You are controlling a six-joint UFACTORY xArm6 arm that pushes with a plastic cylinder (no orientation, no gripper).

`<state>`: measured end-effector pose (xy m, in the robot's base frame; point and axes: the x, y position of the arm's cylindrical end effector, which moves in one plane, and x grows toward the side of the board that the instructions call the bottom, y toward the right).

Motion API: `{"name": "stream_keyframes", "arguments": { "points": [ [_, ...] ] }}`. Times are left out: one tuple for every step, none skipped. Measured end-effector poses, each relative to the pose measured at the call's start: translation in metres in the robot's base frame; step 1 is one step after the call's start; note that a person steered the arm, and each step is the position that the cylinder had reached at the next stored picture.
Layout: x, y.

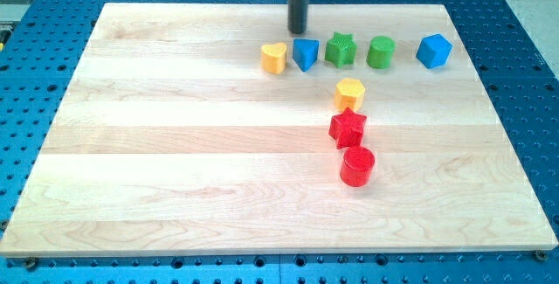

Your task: Place your arm right to the cube

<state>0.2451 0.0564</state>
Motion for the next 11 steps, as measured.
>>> {"name": "stream_keyframes", "arguments": {
  "points": [
    [0.000, 0.062],
    [0.000, 0.123],
    [0.000, 0.154],
    [0.000, 0.167],
    [-0.001, 0.176],
    [-0.017, 0.190],
    [-0.017, 0.193],
    [-0.017, 0.202],
    [0.007, 0.218],
    [0.032, 0.228],
    [0.037, 0.236]
  ]
}}
